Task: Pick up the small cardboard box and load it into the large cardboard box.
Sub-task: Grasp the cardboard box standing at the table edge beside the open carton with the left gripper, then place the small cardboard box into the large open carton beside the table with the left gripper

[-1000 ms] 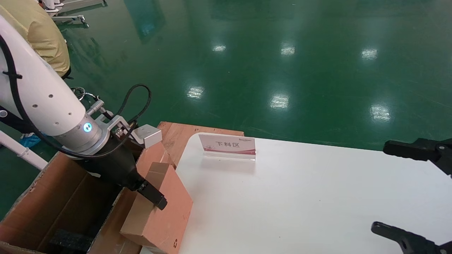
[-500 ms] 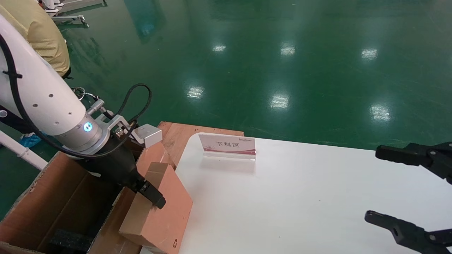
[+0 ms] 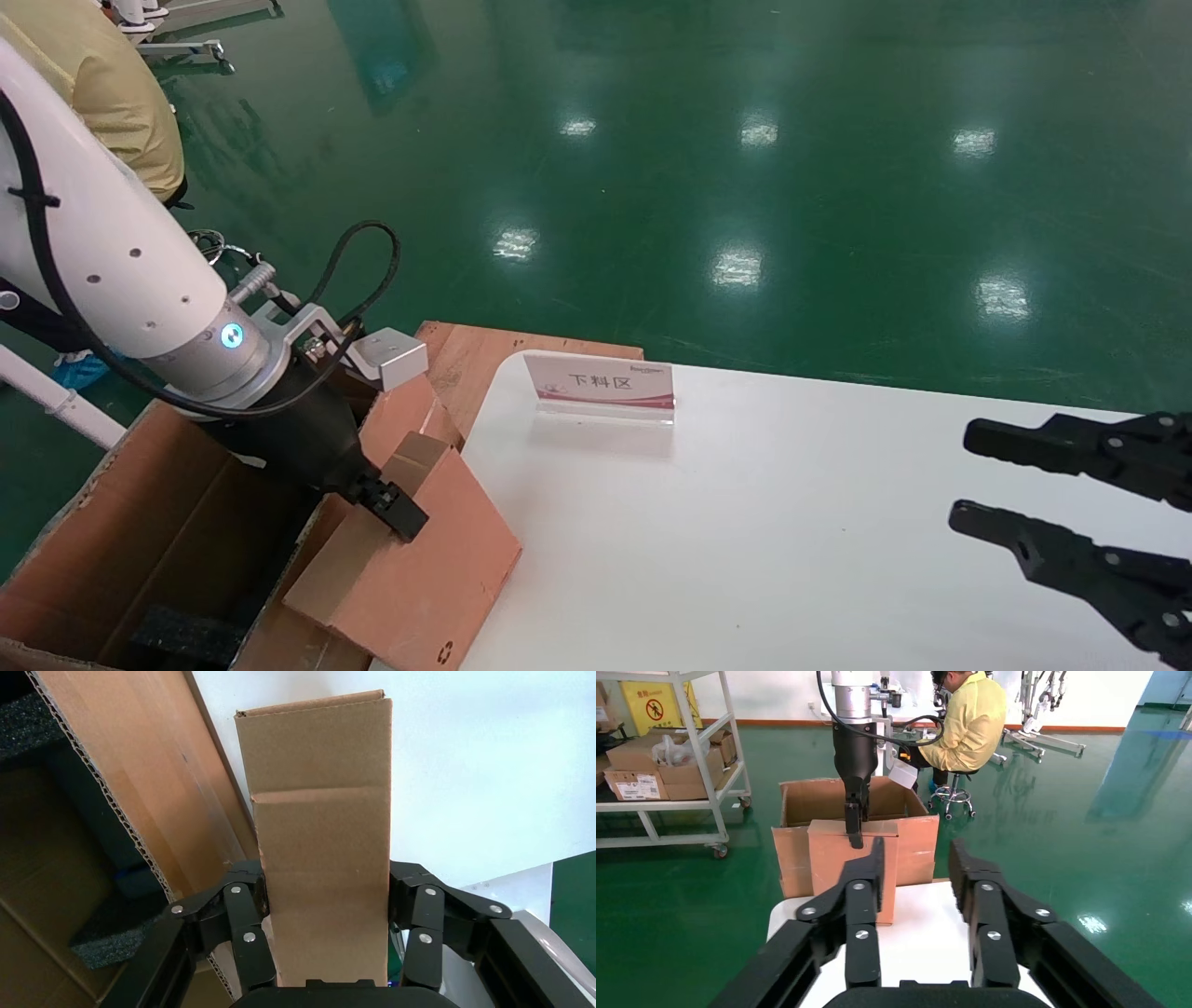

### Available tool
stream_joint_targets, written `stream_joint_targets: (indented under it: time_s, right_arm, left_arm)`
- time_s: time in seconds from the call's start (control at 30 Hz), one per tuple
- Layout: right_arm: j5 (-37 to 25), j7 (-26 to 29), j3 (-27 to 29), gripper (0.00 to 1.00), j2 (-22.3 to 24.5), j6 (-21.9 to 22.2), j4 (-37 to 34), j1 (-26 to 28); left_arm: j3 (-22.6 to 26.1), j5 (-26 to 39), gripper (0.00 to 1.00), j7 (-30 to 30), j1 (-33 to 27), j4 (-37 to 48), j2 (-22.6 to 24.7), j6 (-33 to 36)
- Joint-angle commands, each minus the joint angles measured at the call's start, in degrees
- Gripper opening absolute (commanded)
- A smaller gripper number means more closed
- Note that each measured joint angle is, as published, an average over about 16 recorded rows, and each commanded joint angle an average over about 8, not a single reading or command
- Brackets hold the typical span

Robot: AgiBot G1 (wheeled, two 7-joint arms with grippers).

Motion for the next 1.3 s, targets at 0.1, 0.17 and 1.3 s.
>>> stream_joint_targets:
  time_s: [0.1, 0.17, 1.3]
  right_arm:
    - [0.0, 0.0, 0.0, 0.0, 0.0, 0.0, 0.0, 0.0]
    - [0.0, 0.0, 0.0, 0.0, 0.0, 0.0, 0.0, 0.0]
    - [0.1, -0.1, -0.1, 0.65, 0.0, 0.0, -0.1, 0.1]
  left_arm:
    - [-0.2, -0.1, 0.0, 0.2, -0.2, 0.4, 0.0, -0.1]
    - [-0.7, 0.1, 0.0, 0.6, -1.4, 0.6, 0.0, 0.0]
    - [39.8, -10.3, 0.0, 1.5, -48.3, 1.2, 9.4, 8.1]
